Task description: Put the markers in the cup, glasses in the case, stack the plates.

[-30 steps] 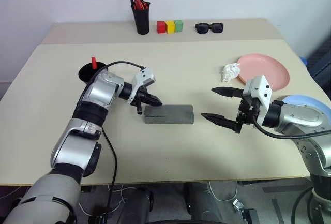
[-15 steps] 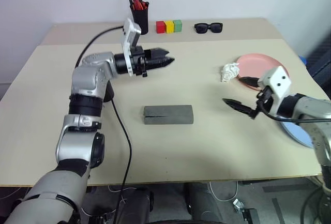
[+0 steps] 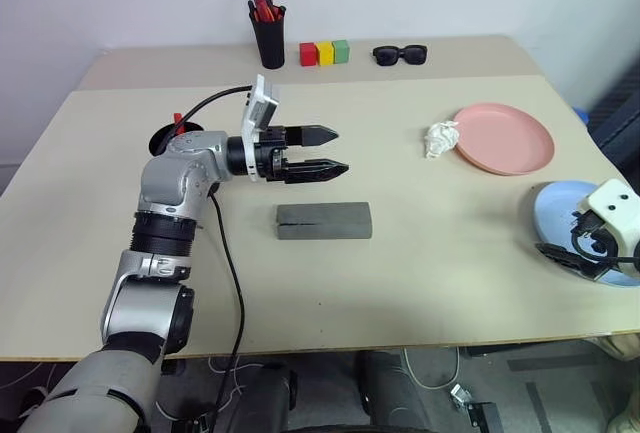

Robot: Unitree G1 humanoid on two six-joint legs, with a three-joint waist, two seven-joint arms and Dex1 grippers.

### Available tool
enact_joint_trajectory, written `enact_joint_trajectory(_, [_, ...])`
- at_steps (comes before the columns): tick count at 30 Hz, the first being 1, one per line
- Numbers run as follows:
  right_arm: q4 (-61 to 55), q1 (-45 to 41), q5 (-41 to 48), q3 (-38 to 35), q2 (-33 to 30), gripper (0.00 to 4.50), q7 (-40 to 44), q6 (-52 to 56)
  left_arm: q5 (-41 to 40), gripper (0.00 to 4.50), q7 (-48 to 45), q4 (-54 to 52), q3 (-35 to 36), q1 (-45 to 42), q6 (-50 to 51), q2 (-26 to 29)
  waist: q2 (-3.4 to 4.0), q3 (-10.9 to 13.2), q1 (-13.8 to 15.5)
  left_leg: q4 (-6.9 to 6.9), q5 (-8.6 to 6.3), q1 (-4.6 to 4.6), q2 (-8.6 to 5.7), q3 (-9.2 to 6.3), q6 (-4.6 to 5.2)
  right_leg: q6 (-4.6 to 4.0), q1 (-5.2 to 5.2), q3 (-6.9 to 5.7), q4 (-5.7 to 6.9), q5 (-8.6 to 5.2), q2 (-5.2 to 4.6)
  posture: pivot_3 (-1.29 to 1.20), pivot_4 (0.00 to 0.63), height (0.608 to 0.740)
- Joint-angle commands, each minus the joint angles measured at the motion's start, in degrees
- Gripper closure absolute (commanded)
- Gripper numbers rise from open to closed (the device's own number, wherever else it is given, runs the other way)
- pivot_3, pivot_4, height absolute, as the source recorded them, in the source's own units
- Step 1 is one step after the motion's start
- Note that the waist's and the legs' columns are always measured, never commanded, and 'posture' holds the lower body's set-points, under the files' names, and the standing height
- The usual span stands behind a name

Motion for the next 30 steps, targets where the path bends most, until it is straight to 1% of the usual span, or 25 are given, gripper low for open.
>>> enact_joint_trajectory(1, [1.1,-1.6,0.3,0.9,2.0,0.00,-1.3,2.9,-0.7,0.02,0.7,-1.8,0.5,-0.6,-1.9,0.7,0.00,0.0,0.1,0.00,0.00,-0.02,-0.01,0.00,0.00,0.00,0.00,0.00,-0.01,0.00,-0.01,0.00,0.150,0.740])
enact_joint_trajectory(2, [1.9,-2.4,0.3,1.2,2.4,0.52,-1.6,3.1,-0.9,0.00,0.8,-1.9,0.5,-0.6,-1.9,0.9,0.00,0.0,0.1,0.00,0.00,-0.02,-0.01,-0.01,0.00,0.00,0.00,0.00,-0.02,0.00,-0.01,0.00,0.150,0.740])
enact_joint_trajectory(3, [2.8,-3.1,0.2,1.6,2.8,0.78,-1.9,3.5,-1.0,0.00,0.9,-1.8,0.5,-0.6,-1.6,1.1,0.01,0.0,0.1,0.00,0.00,-0.03,-0.01,-0.01,0.00,0.00,0.00,0.00,-0.03,0.00,-0.01,0.00,0.150,0.740])
enact_joint_trajectory(4, [4.0,-3.9,-0.6,2.4,2.8,1.23,-2.5,3.6,-1.0,0.00,1.0,-1.7,0.5,-0.6,-1.7,1.4,0.01,0.0,0.1,0.00,0.00,-0.03,-0.02,-0.01,0.00,0.00,0.00,0.00,-0.03,0.00,-0.02,0.00,0.150,0.740])
enact_joint_trajectory(6, [6.1,-4.8,-1.9,4.0,2.5,2.31,-2.9,3.2,-1.2,0.00,1.2,-1.6,0.7,-0.6,-1.5,1.9,0.02,0.0,0.1,0.00,0.00,-0.03,-0.02,-0.01,0.00,0.00,-0.01,0.00,-0.03,0.00,-0.02,0.00,0.150,0.740])
enact_joint_trajectory(7, [6.8,-5.4,-2.3,4.6,2.5,2.70,-3.1,2.9,-1.4,0.00,1.3,-1.6,0.8,-0.6,-1.5,2.1,0.01,0.0,0.1,0.00,0.00,-0.02,-0.02,-0.01,0.00,0.00,-0.01,0.00,-0.02,0.00,-0.02,0.00,0.150,0.740])
enact_joint_trajectory(10, [9.2,-8.3,-4.0,6.4,2.3,4.22,-4.2,1.6,-1.5,0.00,2.1,-1.4,1.2,-0.6,-1.8,2.4,-0.02,0.0,-0.1,0.00,0.00,-0.02,-0.02,-0.01,0.00,0.00,0.00,0.00,-0.02,0.00,-0.02,0.00,0.150,0.740])
enact_joint_trajectory(11, [10.1,-9.8,-4.6,6.7,2.3,4.48,-4.9,1.2,-1.5,0.00,2.4,-1.3,1.4,-0.7,-1.9,2.4,-0.03,0.0,-0.3,0.01,0.00,-0.01,-0.01,0.00,0.00,0.00,0.00,0.00,-0.02,0.00,-0.01,0.00,0.150,0.740])
enact_joint_trajectory(13, [12.1,-13.6,-5.9,7.6,2.3,4.48,-5.8,-0.6,-1.6,0.00,3.2,-1.0,2.0,-0.8,-3.1,2.2,-0.02,0.0,-0.3,0.05,0.00,0.02,-0.01,0.05,0.00,0.01,0.02,0.03,-0.03,0.00,-0.02,0.00,0.150,0.740])
enact_joint_trajectory(16, [16.2,-22.1,-7.1,9.0,1.8,4.48,-7.3,-1.4,-2.0,0.00,4.3,0.0,2.6,-1.4,-3.0,2.3,0.05,0.0,-0.3,0.03,0.00,0.02,0.00,0.04,-0.01,0.00,0.01,0.03,-0.01,0.00,-0.01,0.00,0.150,0.740])
enact_joint_trajectory(19, [20.9,-30.9,-9.5,12.0,2.3,4.48,-9.4,-3.8,-2.1,0.00,4.4,0.5,2.7,-1.8,-3.6,2.5,0.08,0.0,-0.3,0.00,0.01,-0.02,-0.01,0.04,-0.01,0.00,-0.05,0.03,-0.02,0.00,-0.01,0.00,0.150,0.740])
enact_joint_trajectory(21, [23.3,-35.2,-11.0,14.5,3.1,4.48,-9.7,-5.7,-2.1,0.00,4.6,0.5,2.6,-1.9,-3.9,2.5,0.07,0.0,-0.2,-0.02,0.01,-0.09,-0.01,0.03,-0.01,0.00,-0.11,0.03,-0.03,0.00,-0.02,0.00,0.150,0.740])
enact_joint_trajectory(23, [26.4,-39.6,-12.7,16.6,5.2,4.48,-11.0,-8.4,-2.1,0.00,4.8,0.8,2.5,-2.0,-4.3,2.4,0.07,0.0,-0.2,-0.04,0.01,-0.09,-0.01,0.03,-0.02,0.00,-0.12,0.02,-0.05,0.00,-0.02,0.00,0.150,0.740])
enact_joint_trajectory(25, [29.4,-44.2,-12.5,18.1,9.5,4.48,-11.2,-11.7,-2.1,0.00,5.3,0.2,2.5,-1.9,-4.5,2.4,0.05,0.0,-0.3,-0.06,0.01,-0.10,-0.01,0.03,-0.03,0.00,-0.11,0.02,-0.10,0.01,-0.02,0.00,0.150,0.740])
enact_joint_trajectory(28, [34.1,-48.2,-14.6,21.1,13.3,4.48,-11.4,-16.0,-2.3,0.00,5.7,-0.6,2.6,-1.5,-4.1,2.7,0.05,0.0,-0.4,-0.07,0.14,-0.10,-0.01,0.05,-0.25,0.00,-0.15,0.03,-0.08,0.01,-0.02,0.00,0.150,0.740])
enact_joint_trajectory(30, [37.9,-50.0,-16.6,23.0,14.7,4.48,-12.1,-19.0,-2.4,0.00,6.0,-1.1,2.7,-1.4,-3.9,3.0,0.06,0.0,-0.3,-0.09,0.15,-0.17,-0.01,0.05,-0.28,0.00,-0.22,0.03,-0.06,0.01,-0.02,0.00,0.150,0.740])
